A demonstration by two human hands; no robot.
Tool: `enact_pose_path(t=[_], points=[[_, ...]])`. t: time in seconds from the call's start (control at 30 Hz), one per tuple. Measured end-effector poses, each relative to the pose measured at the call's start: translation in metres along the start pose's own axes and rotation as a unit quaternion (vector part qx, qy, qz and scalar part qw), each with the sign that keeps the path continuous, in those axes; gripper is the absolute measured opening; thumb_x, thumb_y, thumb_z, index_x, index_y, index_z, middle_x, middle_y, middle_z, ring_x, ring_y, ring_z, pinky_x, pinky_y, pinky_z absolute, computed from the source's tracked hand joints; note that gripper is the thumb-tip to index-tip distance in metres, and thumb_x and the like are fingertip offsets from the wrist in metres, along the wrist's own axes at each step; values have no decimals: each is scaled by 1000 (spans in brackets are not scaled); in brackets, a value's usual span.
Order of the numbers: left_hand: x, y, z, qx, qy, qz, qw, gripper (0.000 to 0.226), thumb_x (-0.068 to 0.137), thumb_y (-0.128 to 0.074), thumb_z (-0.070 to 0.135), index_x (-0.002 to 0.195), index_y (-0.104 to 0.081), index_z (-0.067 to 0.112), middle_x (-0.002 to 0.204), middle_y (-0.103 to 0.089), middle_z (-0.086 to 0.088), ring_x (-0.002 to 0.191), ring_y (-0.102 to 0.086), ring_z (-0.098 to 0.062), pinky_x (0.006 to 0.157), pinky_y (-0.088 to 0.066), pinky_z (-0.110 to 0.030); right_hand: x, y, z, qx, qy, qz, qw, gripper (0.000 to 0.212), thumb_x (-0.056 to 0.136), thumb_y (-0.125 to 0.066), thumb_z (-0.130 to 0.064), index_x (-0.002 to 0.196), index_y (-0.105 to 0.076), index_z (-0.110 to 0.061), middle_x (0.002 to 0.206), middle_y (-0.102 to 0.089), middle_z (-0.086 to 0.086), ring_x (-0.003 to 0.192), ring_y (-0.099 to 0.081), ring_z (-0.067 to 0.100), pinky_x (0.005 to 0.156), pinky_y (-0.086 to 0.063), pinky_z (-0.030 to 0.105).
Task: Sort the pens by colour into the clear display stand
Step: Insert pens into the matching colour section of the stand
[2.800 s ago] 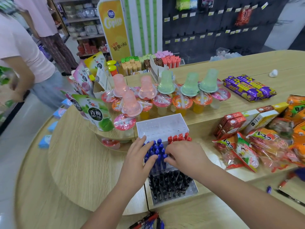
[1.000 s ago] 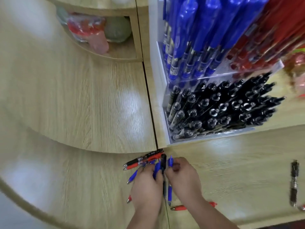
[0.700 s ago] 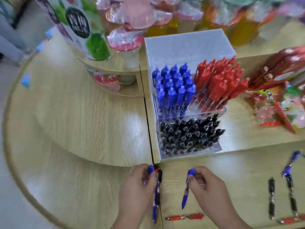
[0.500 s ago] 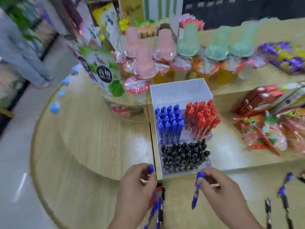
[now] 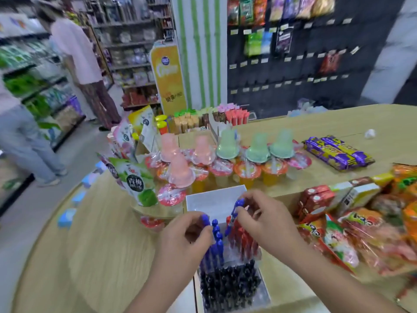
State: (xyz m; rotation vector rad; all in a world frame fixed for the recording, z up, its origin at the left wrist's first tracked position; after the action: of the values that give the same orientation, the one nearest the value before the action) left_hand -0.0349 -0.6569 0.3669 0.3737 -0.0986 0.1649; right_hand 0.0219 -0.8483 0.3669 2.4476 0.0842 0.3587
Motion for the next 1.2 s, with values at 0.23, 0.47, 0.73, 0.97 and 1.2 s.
enact_pose_path(t=[0.23, 0.47, 0.73, 0.97, 1.2], points=[[17, -7, -6, -7, 19, -5, 1000, 30, 83, -69, 4, 83, -70, 34, 79, -69, 2, 74, -66, -13, 70, -56, -30, 43, -32, 14, -110, 53, -112, 986, 6, 85, -57, -42, 90, -56, -39, 85, -62, -23, 81, -57, 2, 66, -50, 27], [25, -5, -10, -23, 23, 0, 999, 31, 83, -70, 2, 81, -70, 33, 78, -69, 2, 72, -67, -13, 68, -56, -27, 50, -49, 37, -171, 62, -160, 970, 12, 83, -56, -45, 94, -59, -39, 90, -60, -21, 83, -47, 1, 63, -41, 24], [28, -11, -6, -3, 14, -16, 1000, 30, 83, -71, 4, 81, -69, 34, 79, -68, 6, 73, -64, -10, 67, -51, -17, 51, -55, 26, -293, 125, -215, 923, 22, 84, -56, -32, 105, -62, -29, 112, -50, -8, 104, -43, 15, 65, -34, 26], [27, -12, -5, -9, 14, -27, 1000, 28, 83, -71, 5, 82, -71, 33, 81, -70, 4, 75, -66, -13, 67, -50, -18, 51, -54, 26, -294, 122, -212, 924, 23, 88, -57, -33, 109, -64, -28, 118, -50, -7, 110, -43, 16, 68, -34, 27], [31, -13, 5, -4, 3, -46, 999, 19, 85, -69, 10, 88, -72, 29, 81, -71, 6, 75, -66, -10, 70, -50, -22, 55, -11, 17, -44, 87, -208, 973, 16, 90, -63, -27, 103, -68, -34, 101, -65, -20, 90, -57, 1, 76, -42, 19]])
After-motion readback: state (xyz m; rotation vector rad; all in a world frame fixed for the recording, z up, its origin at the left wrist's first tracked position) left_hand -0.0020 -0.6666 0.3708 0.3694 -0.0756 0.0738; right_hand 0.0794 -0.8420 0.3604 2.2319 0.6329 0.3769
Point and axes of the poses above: each hand's wrist, its own x-axis towards the middle knuckle, its own y-axis out of the back of the hand, z = x × y, the point moved 1 cm from there along x, towards the middle knuckle
